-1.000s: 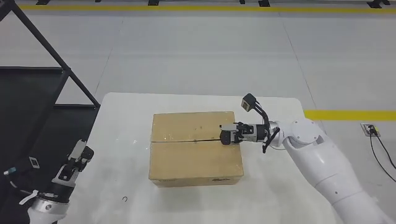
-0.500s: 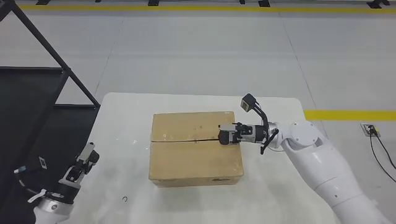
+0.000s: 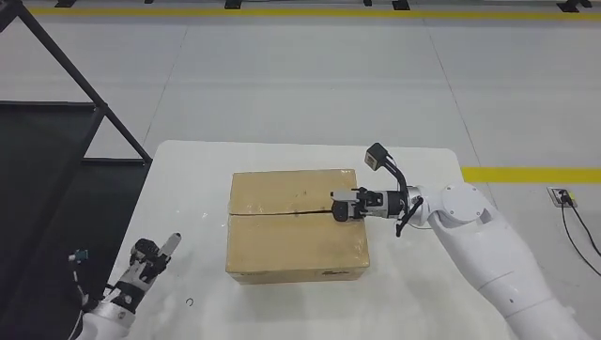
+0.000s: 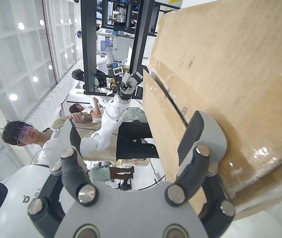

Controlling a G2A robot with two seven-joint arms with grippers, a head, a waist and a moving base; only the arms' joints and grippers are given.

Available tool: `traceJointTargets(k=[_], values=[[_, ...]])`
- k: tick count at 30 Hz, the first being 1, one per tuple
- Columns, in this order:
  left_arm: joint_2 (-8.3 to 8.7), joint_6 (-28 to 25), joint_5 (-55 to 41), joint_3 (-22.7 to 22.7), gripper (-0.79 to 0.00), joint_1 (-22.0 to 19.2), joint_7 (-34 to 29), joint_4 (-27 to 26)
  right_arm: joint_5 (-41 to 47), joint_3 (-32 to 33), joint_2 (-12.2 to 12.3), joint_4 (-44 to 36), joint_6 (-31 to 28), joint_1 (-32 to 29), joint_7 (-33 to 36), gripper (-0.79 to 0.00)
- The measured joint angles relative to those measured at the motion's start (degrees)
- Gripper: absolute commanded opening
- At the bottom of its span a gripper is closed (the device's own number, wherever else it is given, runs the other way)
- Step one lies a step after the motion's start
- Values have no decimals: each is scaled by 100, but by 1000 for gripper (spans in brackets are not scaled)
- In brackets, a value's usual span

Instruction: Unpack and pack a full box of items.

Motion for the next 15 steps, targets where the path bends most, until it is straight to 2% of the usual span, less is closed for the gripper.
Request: traceJointTargets(k=[5, 15], values=[[-26, 85, 1730, 301, 0, -41, 500, 104, -30, 38, -8, -24, -5, -19, 29, 0], [-26, 155, 1825, 305, 0, -65, 481, 142, -202, 97, -5, -147, -25, -82, 101, 0]])
